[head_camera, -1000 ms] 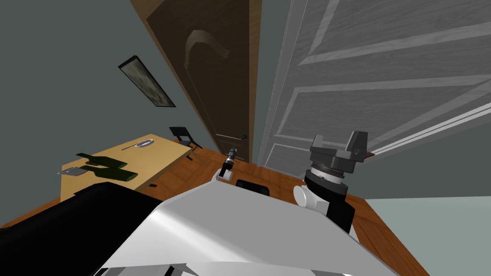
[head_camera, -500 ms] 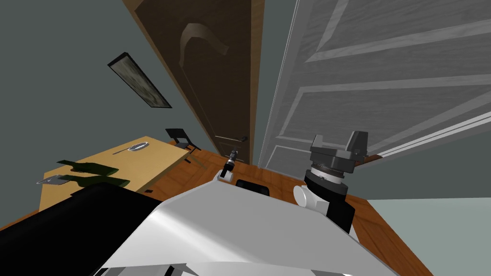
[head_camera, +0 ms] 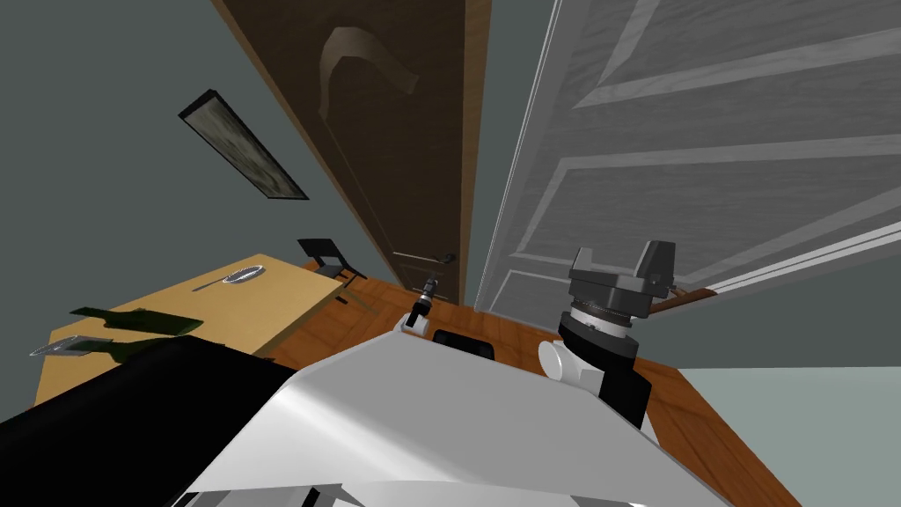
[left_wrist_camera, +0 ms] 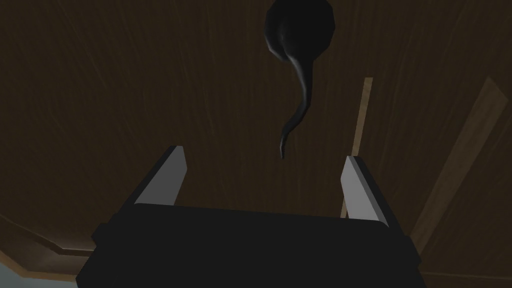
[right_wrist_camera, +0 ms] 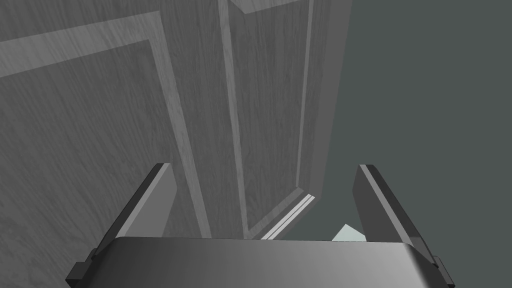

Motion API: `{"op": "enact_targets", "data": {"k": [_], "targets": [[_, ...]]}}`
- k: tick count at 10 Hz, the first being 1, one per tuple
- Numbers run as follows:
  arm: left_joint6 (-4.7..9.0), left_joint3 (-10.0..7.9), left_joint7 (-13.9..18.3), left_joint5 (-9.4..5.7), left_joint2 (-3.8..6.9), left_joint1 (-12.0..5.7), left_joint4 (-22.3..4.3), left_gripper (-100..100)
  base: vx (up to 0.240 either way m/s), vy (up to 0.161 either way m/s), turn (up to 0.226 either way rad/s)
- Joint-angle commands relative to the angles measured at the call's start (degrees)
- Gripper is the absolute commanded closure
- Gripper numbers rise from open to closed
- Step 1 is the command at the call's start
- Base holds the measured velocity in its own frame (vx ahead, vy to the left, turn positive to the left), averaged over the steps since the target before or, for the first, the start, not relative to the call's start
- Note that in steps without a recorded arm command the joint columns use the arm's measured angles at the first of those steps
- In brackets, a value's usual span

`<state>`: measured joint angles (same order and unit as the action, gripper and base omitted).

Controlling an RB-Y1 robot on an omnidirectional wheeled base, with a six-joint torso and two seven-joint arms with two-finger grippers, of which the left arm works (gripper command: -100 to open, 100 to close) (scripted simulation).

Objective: Push the door open

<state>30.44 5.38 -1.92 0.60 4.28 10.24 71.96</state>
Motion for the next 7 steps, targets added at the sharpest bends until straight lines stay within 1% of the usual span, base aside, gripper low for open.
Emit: {"op": "enact_targets", "data": {"k": [1,2,3,4,5,7], "targets": [[0.12,0.2,-0.1,0.12,-0.22,-0.56,-1.7,-100,0.085,0.061,-0.043],[0.21,0.26,-0.1,0.15,-0.28,-0.74,-2.3,-100,0.078,0.055,-0.032],[0.38,0.38,-0.1,0.22,-0.42,-1.1,-3.5,-100,0.074,0.06,-0.028],[0.23,0.31,-0.1,0.18,-0.33,-0.92,-2.8,-100,0.035,0.029,-0.009],[0.41,-0.05,-0.1,0.09,-0.19,-1.36,-3.5,-100,0.118,0.005,-0.041],[0.68,-0.55,-0.3,-0.05,-0.19,-1.89,-4.3,-100,0.21,-0.003,-0.044]]}}
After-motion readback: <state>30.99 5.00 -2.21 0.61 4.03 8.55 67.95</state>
